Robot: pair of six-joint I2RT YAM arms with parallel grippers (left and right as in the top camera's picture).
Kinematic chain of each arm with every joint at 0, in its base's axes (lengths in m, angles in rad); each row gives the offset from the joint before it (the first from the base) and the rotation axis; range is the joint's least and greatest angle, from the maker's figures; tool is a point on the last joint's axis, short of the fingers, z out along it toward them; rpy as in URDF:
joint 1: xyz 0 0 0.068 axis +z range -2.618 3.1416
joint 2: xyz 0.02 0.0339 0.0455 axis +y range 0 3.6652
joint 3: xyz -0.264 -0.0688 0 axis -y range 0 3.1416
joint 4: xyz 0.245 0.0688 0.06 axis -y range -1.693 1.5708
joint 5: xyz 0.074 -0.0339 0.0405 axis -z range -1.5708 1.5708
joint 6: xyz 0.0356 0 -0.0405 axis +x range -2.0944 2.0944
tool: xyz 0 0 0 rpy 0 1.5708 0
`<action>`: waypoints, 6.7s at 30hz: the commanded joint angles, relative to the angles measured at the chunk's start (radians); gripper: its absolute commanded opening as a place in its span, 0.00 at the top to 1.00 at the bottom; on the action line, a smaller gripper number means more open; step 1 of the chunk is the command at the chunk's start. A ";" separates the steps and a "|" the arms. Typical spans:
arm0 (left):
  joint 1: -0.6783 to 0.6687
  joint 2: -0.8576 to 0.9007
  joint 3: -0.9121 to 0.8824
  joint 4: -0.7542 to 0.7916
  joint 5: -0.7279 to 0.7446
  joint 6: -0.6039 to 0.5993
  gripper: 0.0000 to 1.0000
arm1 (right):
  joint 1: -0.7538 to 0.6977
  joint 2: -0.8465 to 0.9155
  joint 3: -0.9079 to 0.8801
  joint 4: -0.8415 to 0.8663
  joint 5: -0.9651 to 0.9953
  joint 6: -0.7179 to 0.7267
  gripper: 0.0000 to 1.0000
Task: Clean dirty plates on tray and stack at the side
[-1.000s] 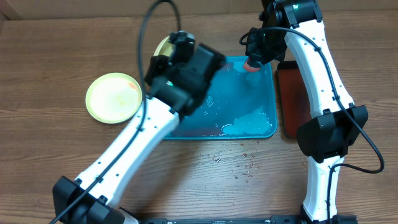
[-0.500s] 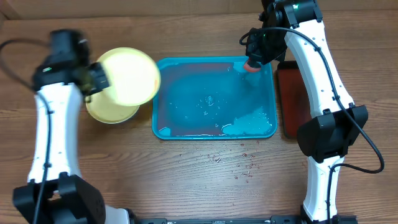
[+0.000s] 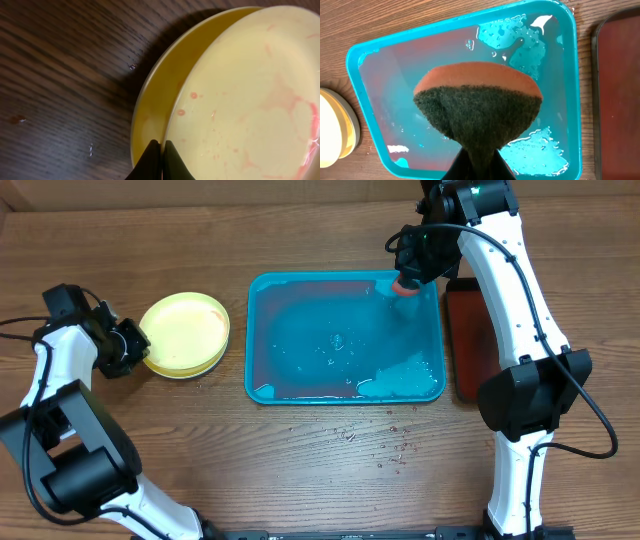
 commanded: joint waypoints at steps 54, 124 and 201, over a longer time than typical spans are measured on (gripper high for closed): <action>-0.616 -0.177 0.296 -0.139 -0.167 0.160 0.00 | -0.363 0.080 -0.329 0.021 0.176 -0.496 0.96; -0.616 -0.177 0.296 -0.140 -0.167 0.160 0.00 | -0.339 -1.752 -1.051 0.544 0.003 -0.522 0.00; -0.616 -0.234 0.296 -0.169 -0.273 0.160 0.00 | -0.256 -2.237 -2.383 1.462 -0.005 -0.499 0.00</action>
